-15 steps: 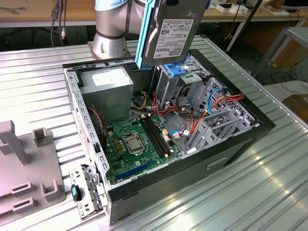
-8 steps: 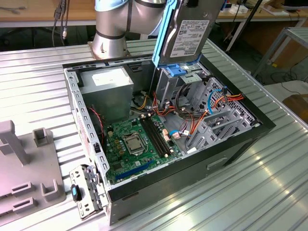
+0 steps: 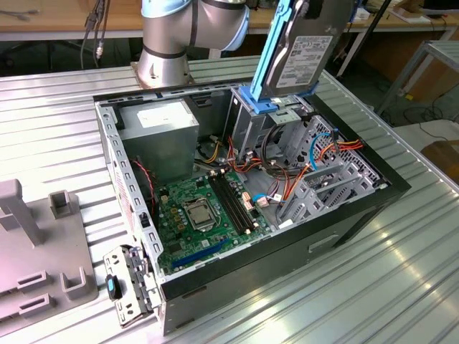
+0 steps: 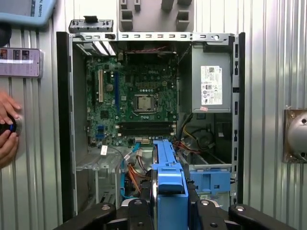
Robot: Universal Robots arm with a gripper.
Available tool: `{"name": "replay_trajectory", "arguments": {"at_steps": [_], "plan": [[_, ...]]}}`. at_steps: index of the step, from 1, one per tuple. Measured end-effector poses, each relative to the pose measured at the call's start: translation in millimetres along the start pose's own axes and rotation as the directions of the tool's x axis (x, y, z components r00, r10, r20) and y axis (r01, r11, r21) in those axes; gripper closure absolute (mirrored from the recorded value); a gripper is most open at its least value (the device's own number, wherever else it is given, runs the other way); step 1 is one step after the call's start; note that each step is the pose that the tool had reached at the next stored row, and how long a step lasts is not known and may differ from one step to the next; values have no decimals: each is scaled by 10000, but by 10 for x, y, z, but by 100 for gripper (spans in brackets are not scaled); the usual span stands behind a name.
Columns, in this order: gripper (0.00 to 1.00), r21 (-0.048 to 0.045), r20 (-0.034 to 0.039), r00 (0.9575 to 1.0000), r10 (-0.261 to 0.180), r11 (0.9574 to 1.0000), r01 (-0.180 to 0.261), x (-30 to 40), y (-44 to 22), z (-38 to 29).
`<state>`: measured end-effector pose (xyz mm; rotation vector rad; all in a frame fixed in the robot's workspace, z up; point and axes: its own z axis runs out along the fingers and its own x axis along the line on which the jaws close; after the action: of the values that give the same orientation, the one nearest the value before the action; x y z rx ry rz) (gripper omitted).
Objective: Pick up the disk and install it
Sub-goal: 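Insert the disk into the insertion slot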
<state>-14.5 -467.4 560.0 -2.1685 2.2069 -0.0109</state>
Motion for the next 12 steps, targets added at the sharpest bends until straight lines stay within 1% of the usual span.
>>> {"name": "replay_trajectory", "arguments": {"at_steps": [1, 3, 6, 8, 12], "plan": [[63, 3, 0, 10000, 0, 10000, 0, 47, -5, 26], [63, 8, 1, 10000, 0, 10000, 0, 191, -12, 88], [63, 9, 1, 10000, -1, 10000, 1, 310, -24, 137], [63, 10, 3, 10000, 0, 10000, 0, 355, -31, 157], [63, 9, 1, 10000, 5, 10000, -5, 402, -55, 191]]}}
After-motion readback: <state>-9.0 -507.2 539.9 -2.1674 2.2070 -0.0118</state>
